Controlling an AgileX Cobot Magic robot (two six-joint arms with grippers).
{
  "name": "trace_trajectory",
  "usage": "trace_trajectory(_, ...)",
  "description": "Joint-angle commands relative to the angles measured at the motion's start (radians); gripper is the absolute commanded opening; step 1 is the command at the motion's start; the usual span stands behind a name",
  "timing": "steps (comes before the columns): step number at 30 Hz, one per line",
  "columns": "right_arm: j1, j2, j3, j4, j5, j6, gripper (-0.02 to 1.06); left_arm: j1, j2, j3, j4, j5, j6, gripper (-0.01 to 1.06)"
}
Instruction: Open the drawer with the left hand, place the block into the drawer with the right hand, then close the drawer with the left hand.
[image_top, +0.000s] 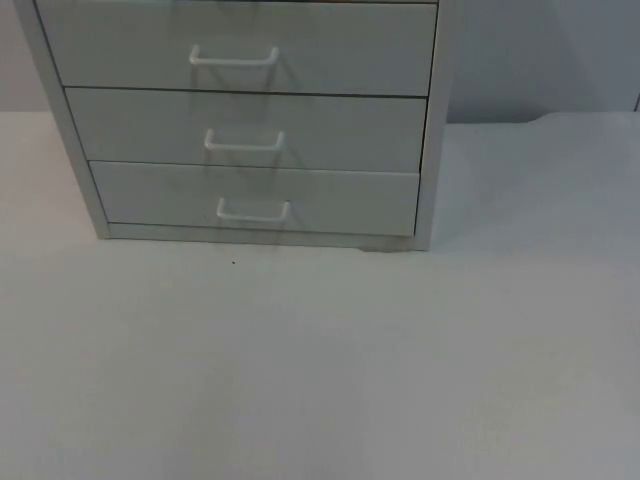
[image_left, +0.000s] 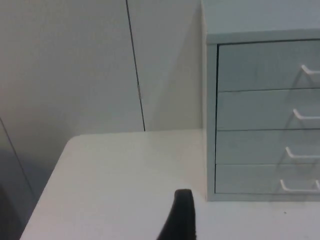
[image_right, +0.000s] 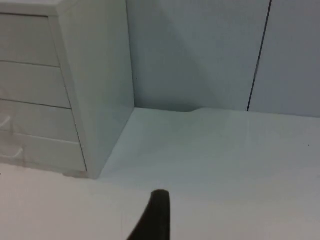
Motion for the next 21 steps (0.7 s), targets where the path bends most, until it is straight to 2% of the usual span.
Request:
trace_trajectory(1, -0.004, -0.049, 0.003, -0.005, 0.045, -0.017, 0.81, -0.006, -0.02, 0.004, 0.0, 0.036, -0.022, 0.73)
trace_trajectory(4, -0.004, -0.131, 0.003, -0.005, 0.076, -0.017, 0.81, -0.006, -0.02, 0.01, 0.013, 0.083, -0.022, 0.73)
trace_trajectory(7, -0.004, -0.18, 0.003, -0.005, 0.108, -0.015, 0.81, -0.006, -0.02, 0.037, 0.015, 0.091, -0.022, 0.73)
trace_trajectory(14, -0.004, -0.202, 0.021, -0.052, 0.254, 0.033, 0.81, -0.006, -0.02, 0.095, 0.05, 0.121, -0.02, 0.73)
trace_trajectory(21, -0.004, -0.202, 0.073, -0.053, 0.269, 0.049, 0.81, -0.006, -0.02, 0.133, 0.055, 0.128, -0.018, 0.73)
